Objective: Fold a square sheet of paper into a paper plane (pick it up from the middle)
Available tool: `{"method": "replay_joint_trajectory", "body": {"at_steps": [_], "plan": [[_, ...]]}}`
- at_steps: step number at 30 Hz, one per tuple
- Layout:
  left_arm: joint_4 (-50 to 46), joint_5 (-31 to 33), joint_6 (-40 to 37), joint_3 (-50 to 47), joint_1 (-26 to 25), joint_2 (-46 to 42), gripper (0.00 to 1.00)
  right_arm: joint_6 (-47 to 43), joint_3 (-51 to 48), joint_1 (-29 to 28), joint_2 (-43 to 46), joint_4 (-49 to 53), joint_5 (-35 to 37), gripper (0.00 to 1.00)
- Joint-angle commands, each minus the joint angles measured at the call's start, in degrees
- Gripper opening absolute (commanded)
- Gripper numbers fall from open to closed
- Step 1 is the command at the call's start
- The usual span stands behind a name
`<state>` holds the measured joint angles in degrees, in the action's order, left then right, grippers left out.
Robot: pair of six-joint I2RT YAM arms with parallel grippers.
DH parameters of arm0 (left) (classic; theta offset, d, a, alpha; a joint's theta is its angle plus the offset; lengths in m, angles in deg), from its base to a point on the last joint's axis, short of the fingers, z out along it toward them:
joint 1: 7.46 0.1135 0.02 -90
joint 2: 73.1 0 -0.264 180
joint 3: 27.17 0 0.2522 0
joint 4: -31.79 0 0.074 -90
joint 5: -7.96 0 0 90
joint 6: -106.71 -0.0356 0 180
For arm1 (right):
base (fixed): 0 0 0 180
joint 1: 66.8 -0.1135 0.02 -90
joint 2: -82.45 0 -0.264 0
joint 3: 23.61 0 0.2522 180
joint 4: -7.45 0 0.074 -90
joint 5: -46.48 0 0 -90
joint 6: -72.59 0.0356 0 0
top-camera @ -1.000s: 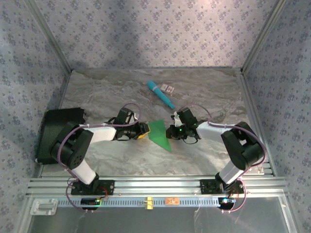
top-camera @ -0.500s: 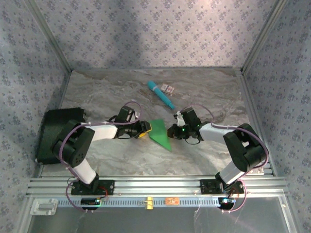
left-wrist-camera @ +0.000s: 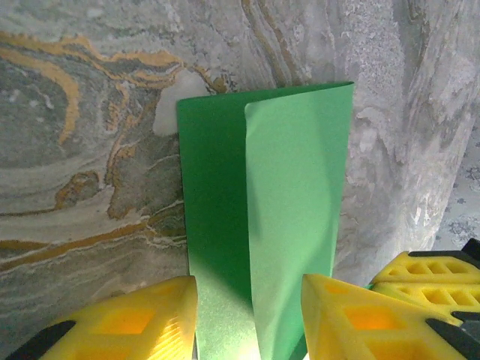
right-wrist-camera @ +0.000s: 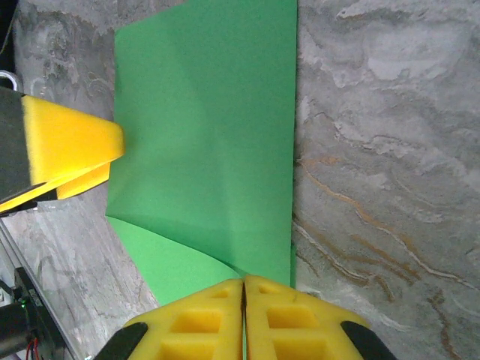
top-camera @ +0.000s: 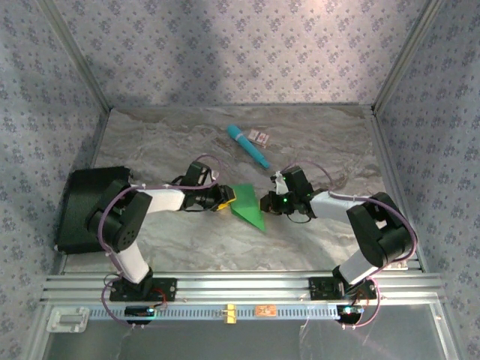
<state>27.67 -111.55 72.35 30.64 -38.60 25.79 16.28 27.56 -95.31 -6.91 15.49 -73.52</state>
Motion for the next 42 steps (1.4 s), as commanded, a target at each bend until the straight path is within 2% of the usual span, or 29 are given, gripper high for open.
{"method": "replay_joint_trajectory", "body": {"at_steps": [1, 10, 14, 19, 23, 25, 27, 33, 42], "plan": [[2.58, -2.10, 0.84, 1.86, -0.24, 1.03, 0.38, 0.54, -0.80, 0.58, 1.20, -0.17, -0.85, 0.10], [5.92, -3.75, 2.45, 2.40, -0.31, 2.40, 0.26, 0.49, -0.94, 0.89, 1.07, 0.00, -0.76, 0.11], [7.79, -4.59, 3.40, 2.40, -0.31, 3.24, 0.14, 0.16, -0.87, 0.91, 1.36, 0.67, -0.23, 0.16], [8.05, -3.79, 3.77, 2.41, -0.33, 2.38, 0.12, -2.64, -0.88, 0.26, 5.84, 6.52, 7.62, 0.36], [8.07, -4.06, 3.95, 2.69, -0.30, 1.88, 0.15, -6.25, -2.12, -1.02, 11.39, 9.63, 14.09, 0.45], [7.97, -4.10, 3.90, 2.63, -0.30, 1.74, 0.19, -8.92, -2.88, -3.16, 14.37, 9.88, 17.31, 0.45], [8.11, -4.29, 3.95, 2.73, -0.24, 1.79, 0.20, -11.22, -4.06, -6.92, 16.93, 8.93, 24.18, 0.45], [8.54, -4.73, 4.13, 2.97, -0.35, 1.70, 0.16, -23.09, -11.92, -20.03, 21.37, -4.43, 41.71, 0.45], [8.36, -4.32, 4.95, 3.06, -0.53, 0.70, 0.09, -35.77, -11.76, -29.04, 16.37, -9.02, 48.72, 0.45]]}}
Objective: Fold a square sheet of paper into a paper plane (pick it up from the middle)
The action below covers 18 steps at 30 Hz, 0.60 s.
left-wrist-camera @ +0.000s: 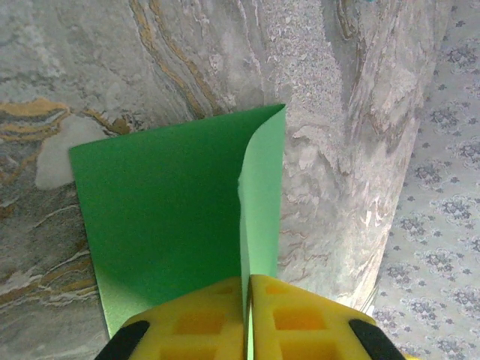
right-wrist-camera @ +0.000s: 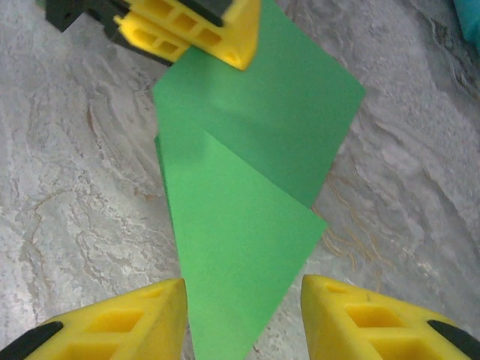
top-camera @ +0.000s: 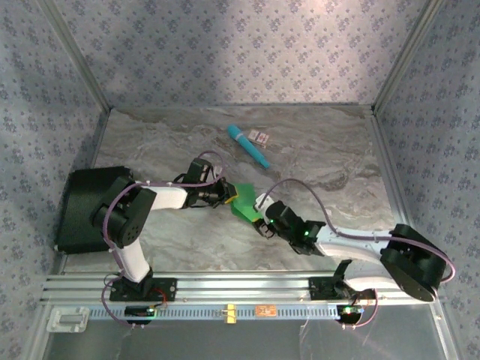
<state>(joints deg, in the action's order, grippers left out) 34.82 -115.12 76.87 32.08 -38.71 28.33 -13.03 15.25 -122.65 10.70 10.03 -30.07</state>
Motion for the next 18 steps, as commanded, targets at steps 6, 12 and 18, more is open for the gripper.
{"method": "replay_joint_trajectory", "body": {"at_steps": [6, 12, 18], "plan": [[1.03, -0.15, 1.36, 1.55, -1.05, -2.20, 0.09, -12.16, 2.19, -6.17, -6.18, -4.68, 12.01, 0.45], [1.31, 0.21, 1.89, 1.50, -1.47, -2.05, 0.09, -14.32, 4.63, -8.19, -11.62, -4.77, 16.40, 0.44], [1.00, 0.32, 1.80, 1.61, -1.71, -2.28, 0.09, -13.87, 5.52, -9.22, -14.34, -3.49, 19.27, 0.39]]}}
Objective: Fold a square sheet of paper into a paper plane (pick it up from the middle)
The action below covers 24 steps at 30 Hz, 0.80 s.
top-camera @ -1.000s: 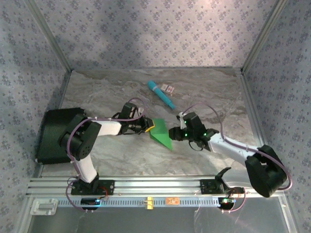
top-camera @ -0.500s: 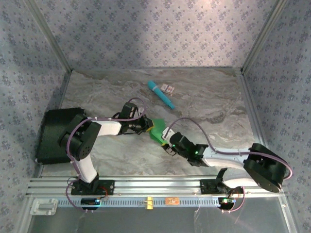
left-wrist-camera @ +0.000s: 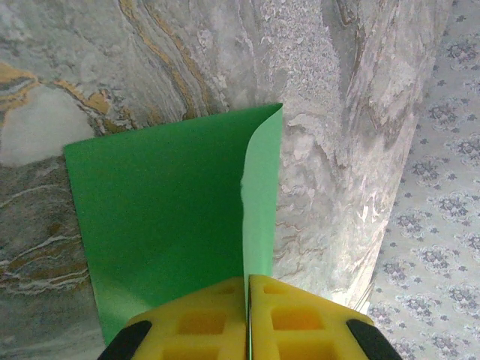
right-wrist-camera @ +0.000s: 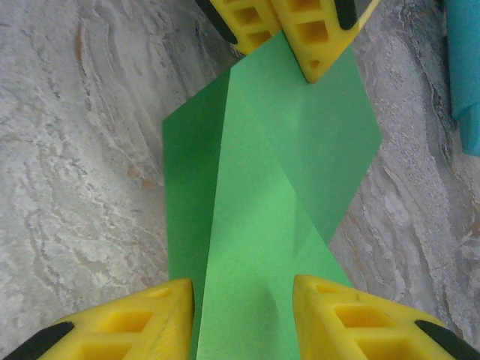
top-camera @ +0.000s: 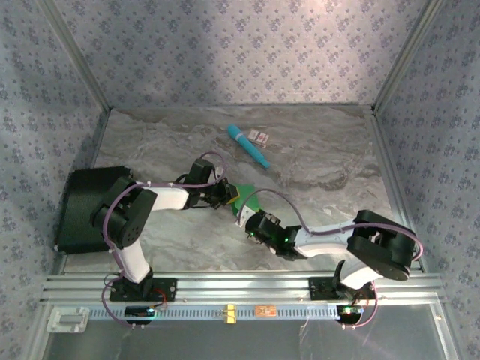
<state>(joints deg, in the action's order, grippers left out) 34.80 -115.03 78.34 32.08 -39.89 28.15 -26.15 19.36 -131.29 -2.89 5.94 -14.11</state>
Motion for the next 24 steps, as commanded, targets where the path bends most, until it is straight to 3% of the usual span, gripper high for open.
{"method": "replay_joint_trajectory", "body": {"at_steps": [1, 9, 24], "plan": [[0.90, 0.28, 0.27, 1.61, -0.47, -2.11, 0.09, -0.32, 1.35, -0.80, -0.80, 0.84, 3.65, 0.39], [0.67, 0.39, 0.34, 1.82, -0.47, -2.20, 0.09, 3.07, 0.49, -0.99, -0.49, 2.63, 4.44, 0.32], [0.30, 0.56, 0.51, 1.94, -0.53, -2.69, 0.09, 6.60, 0.50, -0.03, -1.32, 1.72, 4.23, 0.28]]}}
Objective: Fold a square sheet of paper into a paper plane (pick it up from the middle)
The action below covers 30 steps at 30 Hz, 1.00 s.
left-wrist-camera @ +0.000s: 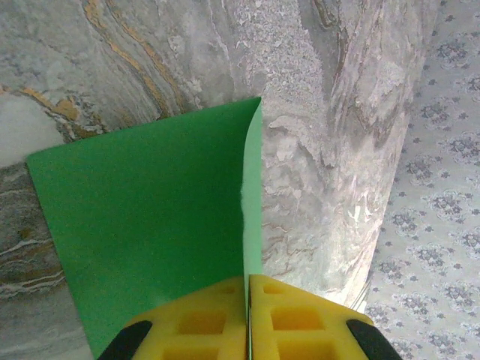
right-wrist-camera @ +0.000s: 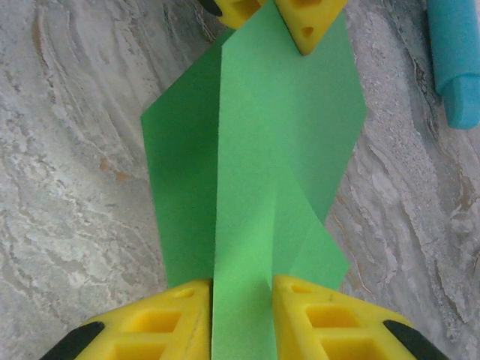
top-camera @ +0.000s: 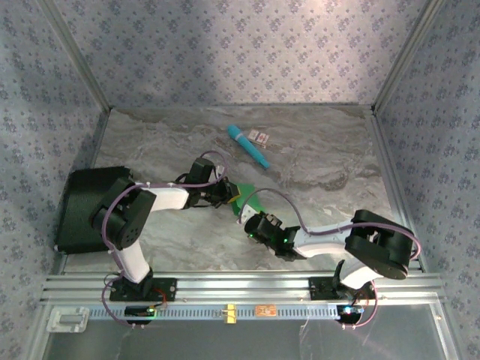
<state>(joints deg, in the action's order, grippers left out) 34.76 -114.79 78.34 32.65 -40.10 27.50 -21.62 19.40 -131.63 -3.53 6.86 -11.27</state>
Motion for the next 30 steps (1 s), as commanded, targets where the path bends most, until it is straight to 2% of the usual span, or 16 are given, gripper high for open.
{"method": "replay_joint_trajectory", "body": {"at_steps": [1, 11, 18, 25, 30], "plan": [[0.27, 0.31, 0.49, 1.36, -0.31, -2.15, 0.09, 2.27, 0.47, 0.47, -0.82, 0.73, 1.37, 0.29], [0.21, 0.40, 0.42, 1.45, -0.27, -2.07, 0.09, 2.89, 0.66, 0.94, -1.56, 0.24, 1.53, 0.30], [0.00, 0.21, 0.34, 1.67, -0.27, -2.03, 0.09, 3.64, 0.32, 1.38, -1.05, -0.16, 0.73, 0.19], [-0.29, 0.47, 0.42, 1.73, -0.21, -2.20, 0.11, 4.46, 0.14, 1.78, -0.90, -0.60, -0.78, 0.15], [-0.97, 1.24, 0.43, 1.49, -0.10, -2.82, 0.18, 5.33, -0.23, 2.25, -0.61, -0.93, -1.66, 0.11]]}}
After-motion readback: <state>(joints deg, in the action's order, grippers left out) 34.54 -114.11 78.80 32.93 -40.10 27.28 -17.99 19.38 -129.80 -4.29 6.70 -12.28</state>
